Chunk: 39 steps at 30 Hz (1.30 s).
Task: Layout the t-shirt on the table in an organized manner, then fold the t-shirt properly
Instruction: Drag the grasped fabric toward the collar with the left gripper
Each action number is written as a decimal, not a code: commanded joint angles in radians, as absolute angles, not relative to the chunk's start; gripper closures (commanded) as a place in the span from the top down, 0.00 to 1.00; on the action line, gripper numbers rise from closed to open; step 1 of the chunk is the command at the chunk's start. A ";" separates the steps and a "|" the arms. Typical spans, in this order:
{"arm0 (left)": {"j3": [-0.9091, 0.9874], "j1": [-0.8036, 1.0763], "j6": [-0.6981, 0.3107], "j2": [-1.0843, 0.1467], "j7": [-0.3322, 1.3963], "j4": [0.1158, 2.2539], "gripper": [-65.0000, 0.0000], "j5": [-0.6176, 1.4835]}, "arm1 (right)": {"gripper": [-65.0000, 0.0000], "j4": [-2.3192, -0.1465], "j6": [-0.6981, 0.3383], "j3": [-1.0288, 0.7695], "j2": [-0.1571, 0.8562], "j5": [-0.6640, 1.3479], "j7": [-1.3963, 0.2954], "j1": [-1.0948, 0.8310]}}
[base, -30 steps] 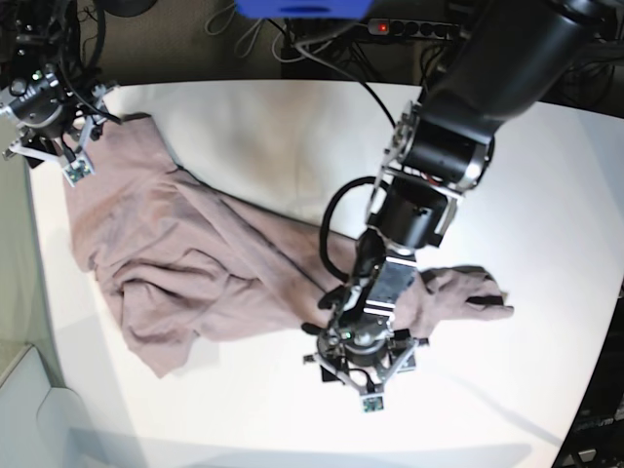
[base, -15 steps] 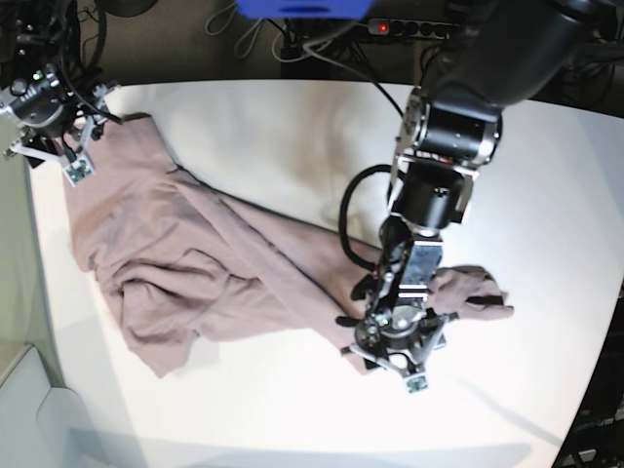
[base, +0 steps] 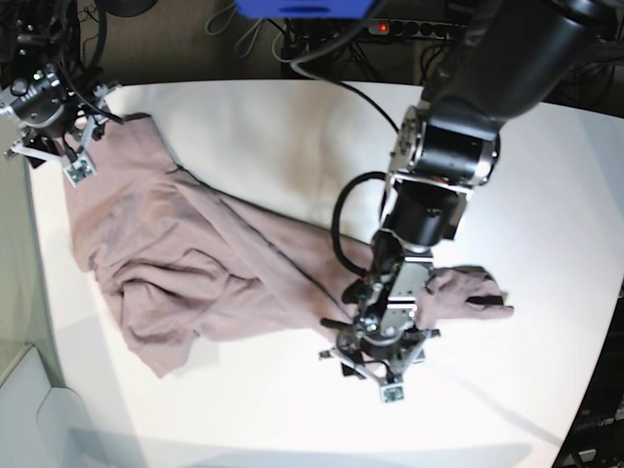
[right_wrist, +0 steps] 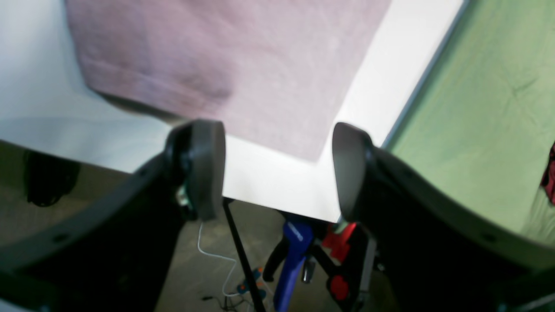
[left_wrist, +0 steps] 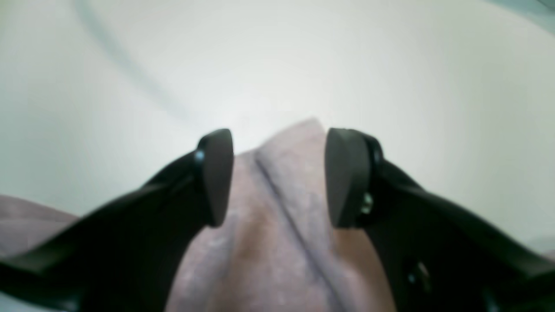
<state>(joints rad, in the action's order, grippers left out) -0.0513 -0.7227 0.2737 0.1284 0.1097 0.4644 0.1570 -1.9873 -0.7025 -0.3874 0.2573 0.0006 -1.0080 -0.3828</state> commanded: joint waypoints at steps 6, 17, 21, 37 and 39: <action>-0.051 -0.737 0.265 0.140 0.073 0.449 0.51 0.150 | 0.60 -2.005 -0.698 -0.392 0.269 0.001 -0.998 -0.381; -0.051 -0.717 0.199 0.143 0.042 0.403 0.50 0.150 | 0.60 -2.005 -0.698 -0.392 0.269 0.001 -0.998 -0.381; -0.051 -0.717 0.170 0.143 0.035 0.375 0.41 0.150 | 0.60 -2.005 -0.698 -0.392 0.269 0.001 -0.998 -0.381; -0.047 -0.636 0.166 0.154 0.050 0.584 0.00 0.151 | 0.60 -2.005 -0.698 -0.398 0.280 0.001 -0.997 -0.378; -0.047 -0.572 0.168 0.154 0.108 0.754 0.00 0.151 | 0.60 -2.006 -0.698 -0.412 0.297 0.001 -0.997 -0.366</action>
